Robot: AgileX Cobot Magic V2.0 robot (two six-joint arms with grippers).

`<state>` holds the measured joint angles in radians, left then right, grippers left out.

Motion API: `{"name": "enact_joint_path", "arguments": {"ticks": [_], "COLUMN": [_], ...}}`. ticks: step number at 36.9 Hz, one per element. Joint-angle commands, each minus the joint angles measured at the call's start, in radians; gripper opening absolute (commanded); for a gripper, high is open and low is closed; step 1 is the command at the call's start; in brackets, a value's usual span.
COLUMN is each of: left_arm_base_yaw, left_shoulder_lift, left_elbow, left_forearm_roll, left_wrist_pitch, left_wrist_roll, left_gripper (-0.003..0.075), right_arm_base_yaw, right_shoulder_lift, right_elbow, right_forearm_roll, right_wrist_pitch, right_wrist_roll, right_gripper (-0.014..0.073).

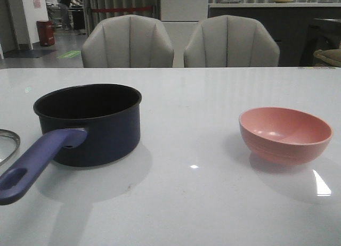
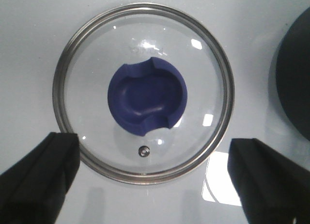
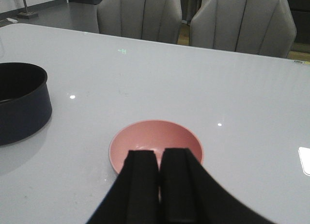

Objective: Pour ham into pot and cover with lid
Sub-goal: 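Release the bowl and withdraw the right gripper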

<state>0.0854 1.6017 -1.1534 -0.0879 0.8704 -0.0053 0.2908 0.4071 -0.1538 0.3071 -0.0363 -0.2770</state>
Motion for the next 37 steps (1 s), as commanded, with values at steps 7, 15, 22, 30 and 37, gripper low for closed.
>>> {"name": "enact_joint_path", "arguments": {"ticks": [7, 15, 22, 30, 37], "left_arm_base_yaw": [0.001, 0.001, 0.001, 0.001, 0.001], "left_shoulder_lift": [0.122, 0.231, 0.29, 0.297, 0.293], "left_elbow": [-0.136, -0.204, -0.228, -0.228, -0.228], "left_forearm_roll": [-0.005, -0.005, -0.005, 0.01, 0.01], "left_wrist_pitch": [-0.013, 0.041, 0.082, 0.084, 0.098], "left_wrist_roll": [-0.012, -0.012, -0.012, -0.012, -0.012], "left_gripper": [0.0659, 0.0659, 0.0635, 0.0404, 0.0258], "right_arm_base_yaw": [0.003, 0.003, 0.003, 0.003, 0.003], "right_shoulder_lift": [0.003, 0.003, 0.003, 0.003, 0.003], "right_elbow": [-0.027, -0.027, -0.027, -0.027, -0.027], "right_forearm_roll": [0.003, 0.003, 0.003, 0.003, 0.003], "right_wrist_pitch": [-0.075, -0.075, -0.074, -0.073, -0.073], "right_wrist_roll": [-0.004, -0.004, -0.004, -0.004, -0.004], "right_gripper": [0.0167, 0.0167, 0.0167, 0.0167, 0.0167]}}
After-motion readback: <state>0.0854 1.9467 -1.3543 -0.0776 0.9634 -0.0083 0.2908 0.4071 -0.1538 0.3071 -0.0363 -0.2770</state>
